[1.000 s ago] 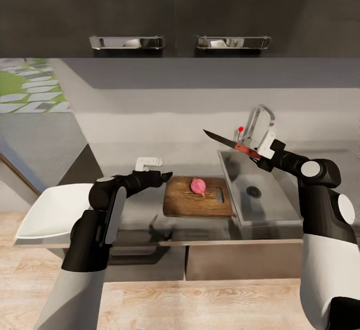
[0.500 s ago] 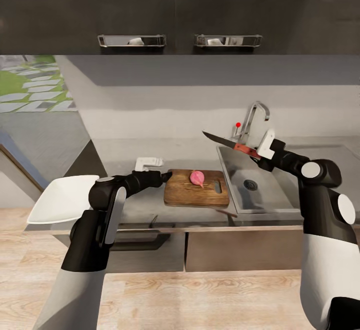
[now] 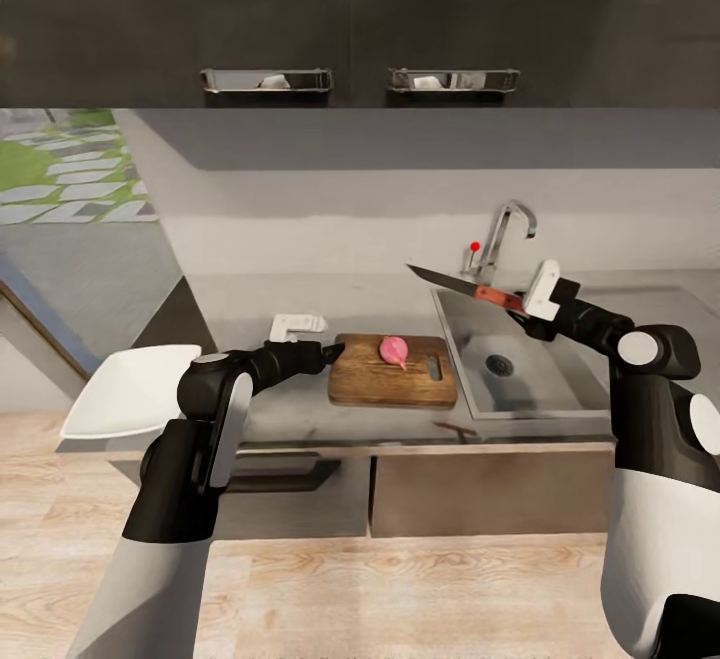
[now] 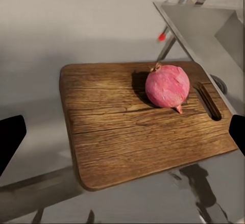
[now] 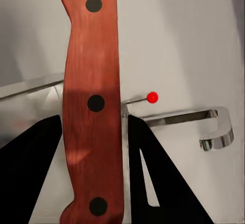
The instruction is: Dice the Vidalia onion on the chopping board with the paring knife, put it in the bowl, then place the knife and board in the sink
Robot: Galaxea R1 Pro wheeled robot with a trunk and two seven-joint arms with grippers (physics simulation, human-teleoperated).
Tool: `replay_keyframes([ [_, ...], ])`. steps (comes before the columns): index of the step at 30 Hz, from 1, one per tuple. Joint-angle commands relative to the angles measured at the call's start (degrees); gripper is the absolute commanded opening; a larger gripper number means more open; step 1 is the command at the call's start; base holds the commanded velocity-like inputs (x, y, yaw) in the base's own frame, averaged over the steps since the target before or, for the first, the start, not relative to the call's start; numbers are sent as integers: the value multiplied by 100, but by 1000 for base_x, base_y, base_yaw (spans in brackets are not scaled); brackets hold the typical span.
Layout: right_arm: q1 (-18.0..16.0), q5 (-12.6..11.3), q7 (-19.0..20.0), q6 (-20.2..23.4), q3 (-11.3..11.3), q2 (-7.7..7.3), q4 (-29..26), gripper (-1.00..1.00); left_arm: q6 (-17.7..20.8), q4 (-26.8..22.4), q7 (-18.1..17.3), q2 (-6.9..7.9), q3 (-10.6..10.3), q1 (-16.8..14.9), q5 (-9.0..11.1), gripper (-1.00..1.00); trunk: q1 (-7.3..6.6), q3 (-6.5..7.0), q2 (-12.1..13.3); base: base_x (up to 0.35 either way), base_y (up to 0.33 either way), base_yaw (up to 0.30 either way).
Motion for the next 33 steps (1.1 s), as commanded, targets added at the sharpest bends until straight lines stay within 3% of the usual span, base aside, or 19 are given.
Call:
replay_keyframes([
  [1,-6,45,-46,-45,-5,2,-5,-100,32,-4,4,-3,4,-7,22,100,3,-11,-11,-43,0,0],
  [12,31,179,-243,-48,-6,4,4,-100,32,-4,4,-1,4,-8,22,100,3,-11,-11,-12,0,0],
  [15,82,195,-430,-48,-7,4,6,-100,32,-1,4,-6,4,-9,22,100,3,-11,-11,-1,0,0],
  [26,360,258,-1742,-48,-7,4,95,-100,32,5,4,-8,4,-5,22,100,3,-11,-11,0,0,0],
  [33,605,569,-1937,-48,-7,4,122,-100,32,5,4,-8,4,-5,22,100,3,-11,-11,0,0,0],
])
